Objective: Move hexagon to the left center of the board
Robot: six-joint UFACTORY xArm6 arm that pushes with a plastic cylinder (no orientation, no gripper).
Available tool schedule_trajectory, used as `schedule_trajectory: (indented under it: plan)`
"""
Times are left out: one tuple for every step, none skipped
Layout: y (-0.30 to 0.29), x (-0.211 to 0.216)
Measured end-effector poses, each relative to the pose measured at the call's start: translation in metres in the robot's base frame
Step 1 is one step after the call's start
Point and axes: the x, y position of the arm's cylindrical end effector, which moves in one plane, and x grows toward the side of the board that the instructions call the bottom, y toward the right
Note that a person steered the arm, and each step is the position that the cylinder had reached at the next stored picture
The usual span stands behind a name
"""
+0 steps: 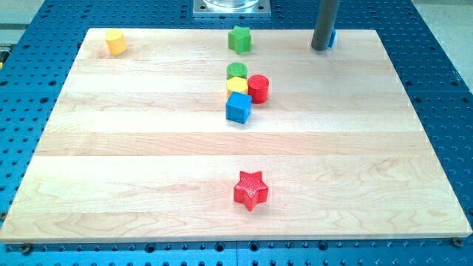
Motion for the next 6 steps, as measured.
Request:
schedule_trajectory:
  plan:
    - [-0.037,0.027]
    - [-0.072,0.028]
    - [-0.082,0.028]
    - [-0.082,0.028]
    - [-0.081,0.034]
    - [-0.081,0.045]
